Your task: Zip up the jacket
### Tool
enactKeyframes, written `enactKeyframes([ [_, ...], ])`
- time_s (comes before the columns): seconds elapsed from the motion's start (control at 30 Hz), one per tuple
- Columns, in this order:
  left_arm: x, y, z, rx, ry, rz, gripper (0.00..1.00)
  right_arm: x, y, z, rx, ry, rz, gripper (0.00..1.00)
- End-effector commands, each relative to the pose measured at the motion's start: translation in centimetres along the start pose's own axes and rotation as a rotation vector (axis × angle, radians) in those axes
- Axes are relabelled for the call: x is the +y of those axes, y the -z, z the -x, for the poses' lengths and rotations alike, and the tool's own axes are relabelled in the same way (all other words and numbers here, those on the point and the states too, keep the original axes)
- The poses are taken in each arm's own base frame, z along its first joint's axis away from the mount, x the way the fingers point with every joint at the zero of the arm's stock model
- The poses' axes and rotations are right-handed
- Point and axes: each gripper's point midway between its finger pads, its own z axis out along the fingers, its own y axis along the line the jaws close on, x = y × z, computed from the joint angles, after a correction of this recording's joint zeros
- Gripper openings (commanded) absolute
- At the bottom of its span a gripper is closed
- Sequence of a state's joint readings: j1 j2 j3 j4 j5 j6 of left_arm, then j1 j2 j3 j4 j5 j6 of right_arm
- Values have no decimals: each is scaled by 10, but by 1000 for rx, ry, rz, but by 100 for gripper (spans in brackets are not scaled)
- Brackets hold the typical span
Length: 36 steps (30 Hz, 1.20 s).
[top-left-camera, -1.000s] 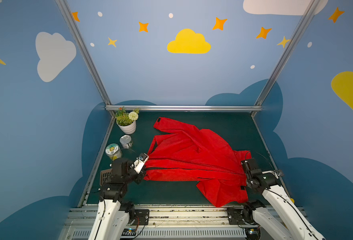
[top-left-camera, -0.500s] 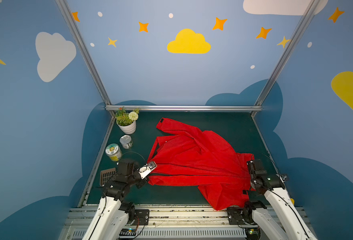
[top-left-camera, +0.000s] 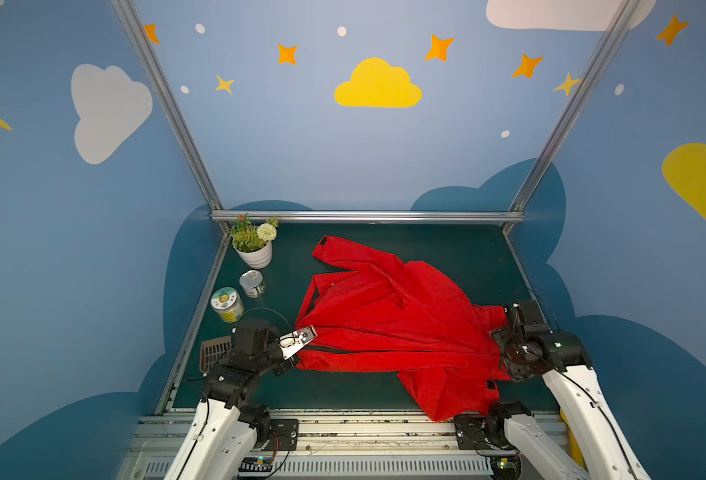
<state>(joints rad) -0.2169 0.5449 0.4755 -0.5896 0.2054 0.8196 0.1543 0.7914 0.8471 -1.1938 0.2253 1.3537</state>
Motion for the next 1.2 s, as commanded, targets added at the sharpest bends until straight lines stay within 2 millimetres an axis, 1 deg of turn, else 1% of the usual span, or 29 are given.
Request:
enactKeyframes([
  [0.0, 5, 3, 3, -3, -28, 33, 3, -6, 10, -25, 148, -34, -12, 81],
  [0.1, 5, 0, 3, -12, -29, 51, 3, -1, 16, -26, 168, -62, -19, 79],
  [0.17, 6, -2, 4, -20, -36, 66, 3, -2, 16, -27, 180, -85, -61, 74],
  [0.2, 7, -4, 5, -21, -39, 73, 3, -2, 15, -28, 187, -93, -86, 74],
  [0.3, 7, -8, 5, -19, -53, 77, 3, 11, 4, -32, 212, -94, -103, 69],
  [0.43, 6, -11, 5, -4, -69, 73, 3, 18, -14, -42, 256, -150, -146, 68],
  [0.5, 6, -11, 5, 0, -74, 76, 3, 23, -20, -41, 253, -145, -142, 66],
  [0.57, 6, -10, 5, -3, -73, 82, 3, 24, -24, -41, 250, -144, -156, 65],
  [0.77, 6, -7, 5, 1, -78, 87, 3, 7, -41, -55, 287, -191, -233, 57],
  [0.87, 6, -7, 5, 3, -82, 84, 3, -1, -46, -60, 291, -195, -257, 59],
  [0.93, 5, -7, 6, 0, -81, 80, 3, -3, -52, -61, 291, -193, -250, 57],
  [0.97, 5, -8, 6, 0, -80, 77, 3, -3, -57, -62, 286, -192, -243, 50],
  [1.03, 4, -8, 7, -3, -83, 75, 3, 0, -64, -61, 275, -199, -215, 20],
  [1.07, 5, -8, 8, -6, -82, 76, 3, 8, -67, -59, 268, -189, -172, 4],
  [1.1, 7, -7, 10, -10, -78, 83, 3, 17, -68, -56, 252, -180, -128, 0],
  [1.17, 14, -8, 15, -19, -63, 104, 3, 41, -70, -52, 244, -191, -14, 0],
])
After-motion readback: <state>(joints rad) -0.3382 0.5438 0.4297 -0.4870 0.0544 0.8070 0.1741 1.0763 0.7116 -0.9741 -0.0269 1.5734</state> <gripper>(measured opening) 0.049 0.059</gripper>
